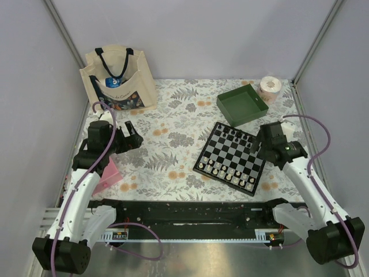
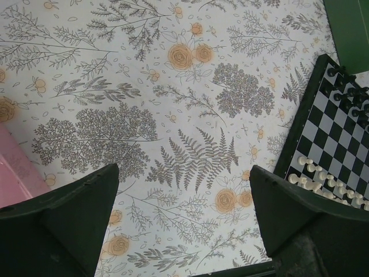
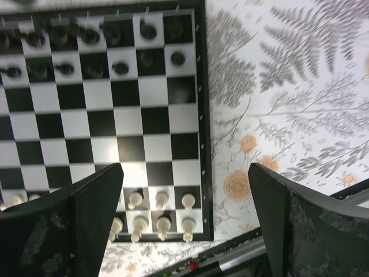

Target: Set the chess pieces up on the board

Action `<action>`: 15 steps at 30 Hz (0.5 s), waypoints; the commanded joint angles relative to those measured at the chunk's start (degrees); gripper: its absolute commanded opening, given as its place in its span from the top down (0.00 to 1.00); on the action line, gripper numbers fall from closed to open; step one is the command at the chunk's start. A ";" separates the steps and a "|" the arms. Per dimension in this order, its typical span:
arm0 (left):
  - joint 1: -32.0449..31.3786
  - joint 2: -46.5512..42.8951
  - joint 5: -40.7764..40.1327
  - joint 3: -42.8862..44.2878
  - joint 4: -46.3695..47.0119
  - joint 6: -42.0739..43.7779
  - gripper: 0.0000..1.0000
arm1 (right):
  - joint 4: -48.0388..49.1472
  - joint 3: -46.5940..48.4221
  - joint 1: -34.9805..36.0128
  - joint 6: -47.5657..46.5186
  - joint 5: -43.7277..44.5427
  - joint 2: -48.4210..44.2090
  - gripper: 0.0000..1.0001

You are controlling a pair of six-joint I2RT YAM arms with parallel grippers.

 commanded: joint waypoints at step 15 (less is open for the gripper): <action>0.31 0.62 -7.75 1.23 0.00 -0.92 0.01 | 14.19 5.28 -22.11 -8.55 -30.29 -2.05 0.00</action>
